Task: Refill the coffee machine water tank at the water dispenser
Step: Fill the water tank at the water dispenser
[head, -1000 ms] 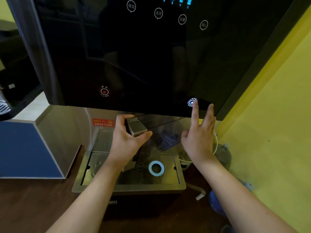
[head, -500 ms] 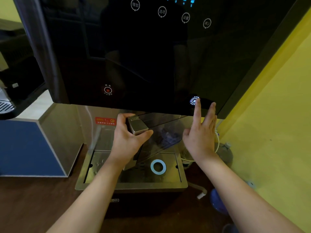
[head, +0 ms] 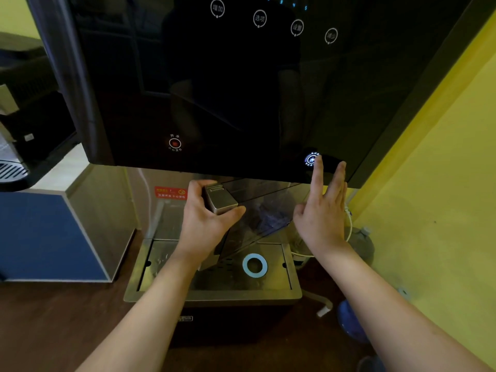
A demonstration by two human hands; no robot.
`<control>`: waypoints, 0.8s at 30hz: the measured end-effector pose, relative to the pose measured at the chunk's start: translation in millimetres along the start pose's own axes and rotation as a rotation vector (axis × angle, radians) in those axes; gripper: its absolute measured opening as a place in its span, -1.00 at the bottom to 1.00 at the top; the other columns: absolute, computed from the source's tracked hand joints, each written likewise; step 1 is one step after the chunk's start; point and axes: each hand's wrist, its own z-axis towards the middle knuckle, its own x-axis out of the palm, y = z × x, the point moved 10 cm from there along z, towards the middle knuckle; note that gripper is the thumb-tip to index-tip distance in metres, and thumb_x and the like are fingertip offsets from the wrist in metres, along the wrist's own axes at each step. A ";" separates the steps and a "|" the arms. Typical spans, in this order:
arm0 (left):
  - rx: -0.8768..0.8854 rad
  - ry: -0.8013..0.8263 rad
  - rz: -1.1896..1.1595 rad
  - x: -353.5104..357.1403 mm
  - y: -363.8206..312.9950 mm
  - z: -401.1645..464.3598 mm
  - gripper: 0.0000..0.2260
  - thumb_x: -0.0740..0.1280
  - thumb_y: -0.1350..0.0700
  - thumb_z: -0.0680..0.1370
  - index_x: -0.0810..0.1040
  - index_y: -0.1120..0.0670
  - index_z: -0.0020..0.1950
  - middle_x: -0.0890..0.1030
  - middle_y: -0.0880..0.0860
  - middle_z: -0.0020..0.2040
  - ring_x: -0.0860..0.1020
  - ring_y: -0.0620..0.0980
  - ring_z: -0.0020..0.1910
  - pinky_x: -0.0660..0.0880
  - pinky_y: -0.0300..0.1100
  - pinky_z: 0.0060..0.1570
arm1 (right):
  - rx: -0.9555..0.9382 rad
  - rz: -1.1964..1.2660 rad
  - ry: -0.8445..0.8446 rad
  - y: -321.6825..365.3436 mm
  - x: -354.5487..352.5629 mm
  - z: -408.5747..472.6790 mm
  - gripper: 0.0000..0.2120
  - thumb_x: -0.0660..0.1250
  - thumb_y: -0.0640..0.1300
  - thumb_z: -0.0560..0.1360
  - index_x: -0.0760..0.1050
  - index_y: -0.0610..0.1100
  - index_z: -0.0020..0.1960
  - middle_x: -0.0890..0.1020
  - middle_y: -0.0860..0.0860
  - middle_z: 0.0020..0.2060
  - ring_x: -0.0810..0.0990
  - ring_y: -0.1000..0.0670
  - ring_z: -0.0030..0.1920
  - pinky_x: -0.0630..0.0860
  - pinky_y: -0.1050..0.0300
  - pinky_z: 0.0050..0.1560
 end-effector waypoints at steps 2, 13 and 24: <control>-0.005 0.002 -0.003 0.2 0.5 0.3 -0.41 0.59 0.21 0.37 0.36 0.03 0.28 0.53 0.13 0.20 0.63 0.03 0.11 0.64 0.05 0.02 | -0.003 0.001 0.003 0.1 0.2 -0.2 -0.06 0.36 -0.25 0.45 -0.17 -0.02 0.60 -0.10 -0.35 0.55 -0.05 -0.37 0.55 0.21 -0.29 0.48; -0.013 0.001 0.005 0.2 4.9 0.7 -0.40 0.61 0.11 0.32 0.38 -0.03 0.24 0.54 0.09 0.19 0.59 0.05 0.17 0.63 0.10 0.03 | -0.007 0.001 0.006 -0.6 -0.4 -1.3 -0.06 0.37 -0.25 0.46 -0.18 0.00 0.60 -0.12 -0.32 0.55 -0.06 -0.35 0.55 0.23 -0.28 0.47; -0.020 0.004 0.035 0.3 5.1 0.5 -0.34 0.59 -0.07 0.24 0.38 -0.06 0.25 0.56 0.06 0.18 0.59 0.03 0.18 0.61 0.11 0.07 | -0.003 -0.005 0.005 -0.6 -1.5 -1.0 -0.07 0.36 -0.26 0.46 -0.17 -0.02 0.60 -0.11 -0.34 0.55 -0.05 -0.35 0.55 0.17 -0.25 0.50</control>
